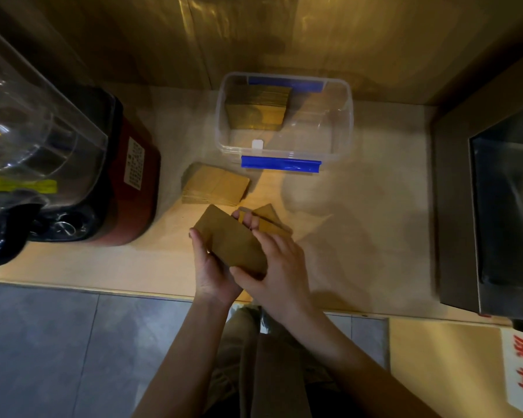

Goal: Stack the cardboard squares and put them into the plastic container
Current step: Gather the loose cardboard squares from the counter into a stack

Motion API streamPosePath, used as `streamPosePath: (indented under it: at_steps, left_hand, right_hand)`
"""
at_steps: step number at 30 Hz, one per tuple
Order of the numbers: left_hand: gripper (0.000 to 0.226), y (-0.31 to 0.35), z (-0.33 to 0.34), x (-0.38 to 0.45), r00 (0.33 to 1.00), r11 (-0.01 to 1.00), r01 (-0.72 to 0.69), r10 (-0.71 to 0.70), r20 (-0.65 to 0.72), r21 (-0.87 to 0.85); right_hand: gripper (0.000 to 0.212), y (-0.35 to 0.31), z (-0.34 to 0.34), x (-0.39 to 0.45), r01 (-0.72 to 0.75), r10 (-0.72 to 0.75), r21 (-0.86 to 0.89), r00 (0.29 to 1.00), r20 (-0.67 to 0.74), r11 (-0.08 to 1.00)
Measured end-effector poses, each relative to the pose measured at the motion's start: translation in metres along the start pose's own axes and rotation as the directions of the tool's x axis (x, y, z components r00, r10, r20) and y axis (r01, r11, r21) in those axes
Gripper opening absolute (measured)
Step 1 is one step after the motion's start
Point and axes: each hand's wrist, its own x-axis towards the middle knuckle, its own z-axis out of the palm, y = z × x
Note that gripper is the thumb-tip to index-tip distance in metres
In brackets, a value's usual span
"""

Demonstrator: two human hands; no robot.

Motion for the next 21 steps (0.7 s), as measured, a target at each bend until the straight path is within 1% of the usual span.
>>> streamPosePath:
  at_steps: [2, 4, 6, 7, 8, 9, 10, 11, 12, 15, 16, 18, 21]
  left_hand:
    - [0.068, 0.001, -0.006, -0.002, 0.999, 1.000, 0.012, -0.012, -0.042, -0.014]
    - [0.067, 0.003, -0.013, -0.006, 0.996, 0.999, 0.012, -0.015, -0.085, -0.035]
    - [0.069, 0.006, -0.019, -0.009, 0.991, 0.999, 0.010, -0.017, -0.130, -0.050]
    - [0.070, 0.008, -0.021, -0.010, 0.988, 0.998, 0.010, -0.019, -0.150, -0.056]
    - [0.070, 0.010, -0.023, -0.012, 0.986, 0.998, 0.008, -0.017, -0.167, -0.058]
    - [0.069, 0.012, -0.025, -0.014, 0.983, 0.998, 0.002, -0.013, -0.181, -0.059]
    - [0.068, 0.014, -0.028, -0.015, 0.982, 0.998, -0.005, -0.007, -0.189, -0.065]
    - [0.066, 0.016, -0.030, -0.017, 0.981, 0.997, -0.012, -0.002, -0.193, -0.074]
    - [0.065, 0.019, -0.032, -0.019, 0.980, 0.997, -0.020, 0.004, -0.197, -0.079]
    - [0.063, 0.025, -0.039, -0.022, 0.979, 0.997, -0.043, 0.029, -0.202, -0.069]
    - [0.063, 0.027, -0.040, -0.022, 0.980, 0.997, -0.047, 0.034, -0.197, -0.060]
    - [0.061, 0.029, -0.043, -0.024, 0.982, 0.998, -0.051, 0.041, -0.186, -0.046]
    - [0.060, 0.030, -0.045, -0.025, 0.982, 0.997, -0.059, 0.051, -0.184, -0.042]
  right_hand:
    - [0.080, 0.000, 0.003, -0.001, 0.021, -0.020, -0.033, 0.999, 0.035, 0.999]
    - [0.079, 0.001, 0.005, -0.002, 0.014, -0.014, 0.001, 0.994, 0.109, 1.000]
    - [0.066, 0.006, 0.003, 0.001, -0.104, 0.078, 0.169, 0.985, 0.152, 0.980]
    - [0.055, 0.010, 0.002, 0.005, -0.169, 0.135, 0.251, 0.980, 0.145, 0.953]
    - [0.044, 0.016, 0.001, 0.009, -0.207, 0.181, 0.280, 0.977, 0.116, 0.937]
    - [0.037, 0.024, 0.000, 0.015, -0.213, 0.204, 0.232, 0.977, 0.062, 0.949]
    - [0.036, 0.033, 0.001, 0.021, -0.200, 0.201, 0.145, 0.980, 0.006, 0.969]
    - [0.039, 0.043, 0.002, 0.027, -0.173, 0.175, 0.052, 0.984, -0.033, 0.983]
    - [0.045, 0.050, 0.003, 0.034, -0.146, 0.144, -0.034, 0.989, -0.042, 0.989]
    - [0.071, 0.067, 0.014, 0.049, -0.059, 0.066, -0.263, 0.998, 0.017, 0.963]
    - [0.076, 0.070, 0.018, 0.052, -0.035, 0.049, -0.320, 0.998, 0.038, 0.947]
    - [0.078, 0.074, 0.025, 0.057, 0.000, 0.030, -0.394, 0.997, 0.069, 0.919]
    - [0.073, 0.075, 0.031, 0.060, 0.015, 0.028, -0.444, 0.996, 0.089, 0.896]
